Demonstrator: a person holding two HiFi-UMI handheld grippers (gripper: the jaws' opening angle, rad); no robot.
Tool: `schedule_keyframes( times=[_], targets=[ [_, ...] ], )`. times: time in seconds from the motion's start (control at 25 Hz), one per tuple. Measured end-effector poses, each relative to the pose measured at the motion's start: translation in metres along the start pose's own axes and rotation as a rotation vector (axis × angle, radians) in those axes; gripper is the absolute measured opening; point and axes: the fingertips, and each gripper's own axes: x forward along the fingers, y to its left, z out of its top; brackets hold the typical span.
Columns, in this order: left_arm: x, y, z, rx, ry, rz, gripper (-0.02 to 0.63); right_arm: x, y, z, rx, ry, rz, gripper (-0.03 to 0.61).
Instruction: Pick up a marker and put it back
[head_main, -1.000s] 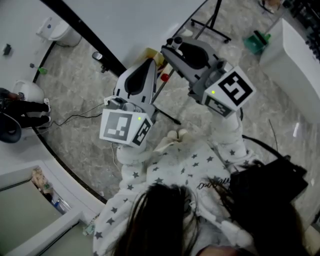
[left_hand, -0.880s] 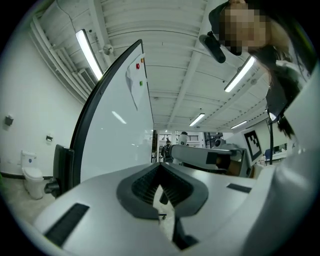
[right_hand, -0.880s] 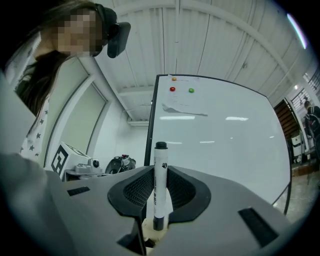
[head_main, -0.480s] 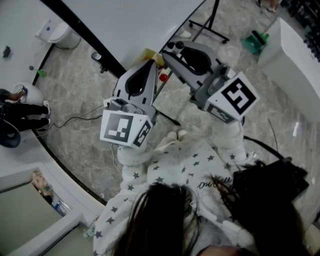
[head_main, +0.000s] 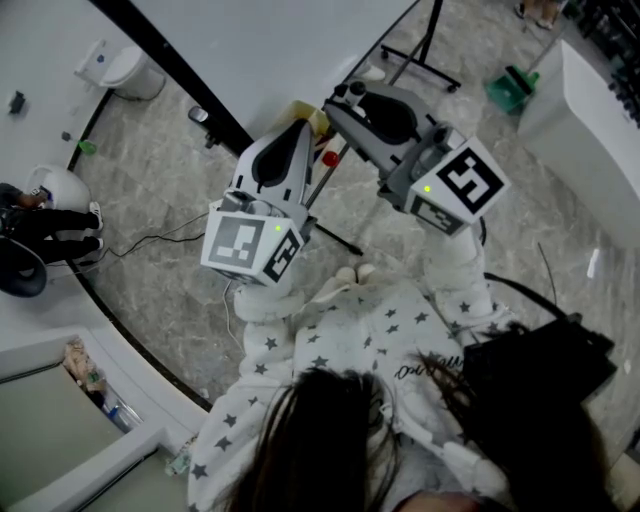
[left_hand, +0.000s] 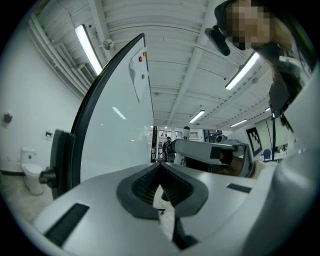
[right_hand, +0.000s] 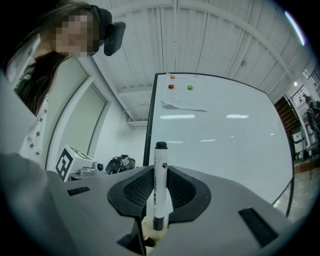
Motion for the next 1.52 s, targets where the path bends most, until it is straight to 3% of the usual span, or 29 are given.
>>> schedule_keyframes(
  times=[0.16,0.44,0.96,1.52],
  targets=[
    [0.009,0.014,-0.027,-0.015,0.021,0.016,0.0,0.01,-0.029,-0.041,0.123,-0.005,-0.014,0.083],
    [0.02,0.02,-0.06,-0.037,0.053,0.033,0.0,0.023,-0.07,-0.102,0.235,0.034,-0.054,0.083],
    [0.023,0.016,-0.092,-0.04,0.107,0.033,0.001,0.033,-0.063,-0.153,0.172,0.121,-0.051,0.083],
    [0.023,0.022,-0.092,-0.036,0.133,0.057,0.0,0.04,-0.062,-0.177,0.137,0.208,-0.055,0.083]
  ],
)
